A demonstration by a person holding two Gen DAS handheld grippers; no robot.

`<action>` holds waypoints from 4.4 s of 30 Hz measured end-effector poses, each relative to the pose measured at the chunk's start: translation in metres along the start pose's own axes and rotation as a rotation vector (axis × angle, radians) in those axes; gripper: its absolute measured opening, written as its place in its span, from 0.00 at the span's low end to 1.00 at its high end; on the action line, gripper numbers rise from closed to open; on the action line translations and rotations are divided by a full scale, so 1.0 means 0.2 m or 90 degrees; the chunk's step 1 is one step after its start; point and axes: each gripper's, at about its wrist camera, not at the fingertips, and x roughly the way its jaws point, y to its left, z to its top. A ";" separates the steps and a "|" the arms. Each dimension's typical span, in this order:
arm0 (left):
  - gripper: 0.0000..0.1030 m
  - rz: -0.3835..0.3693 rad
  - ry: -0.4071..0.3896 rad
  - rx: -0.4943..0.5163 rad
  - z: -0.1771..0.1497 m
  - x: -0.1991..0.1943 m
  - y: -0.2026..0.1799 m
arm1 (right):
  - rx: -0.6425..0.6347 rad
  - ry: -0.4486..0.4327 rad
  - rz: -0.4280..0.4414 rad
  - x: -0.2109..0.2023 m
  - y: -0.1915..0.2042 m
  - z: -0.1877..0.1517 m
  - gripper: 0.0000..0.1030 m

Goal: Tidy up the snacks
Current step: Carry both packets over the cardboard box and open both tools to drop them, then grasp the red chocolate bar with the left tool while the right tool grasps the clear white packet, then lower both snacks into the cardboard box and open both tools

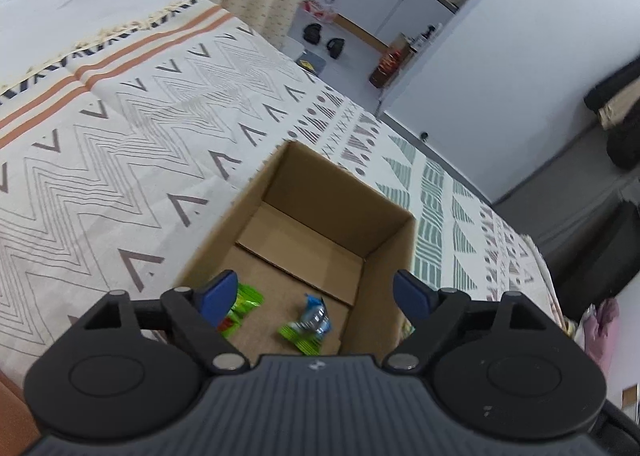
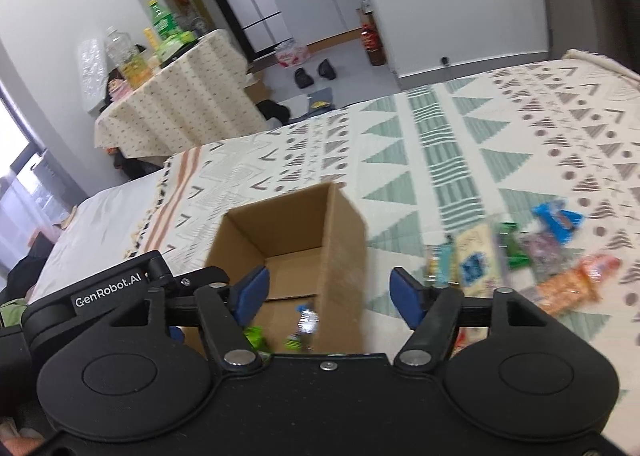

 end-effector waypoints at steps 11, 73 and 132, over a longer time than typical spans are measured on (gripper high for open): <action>0.88 -0.032 0.014 0.113 -0.12 -0.03 -0.23 | 0.041 -0.014 -0.073 -0.19 -0.26 -0.03 0.77; 0.45 0.028 0.178 0.368 -0.67 0.52 -0.58 | 0.348 0.144 0.062 0.12 -0.96 -0.40 0.46; 0.18 -0.094 0.062 0.266 -0.21 0.03 -0.46 | 0.185 -0.029 0.048 -0.20 -0.44 -0.06 0.16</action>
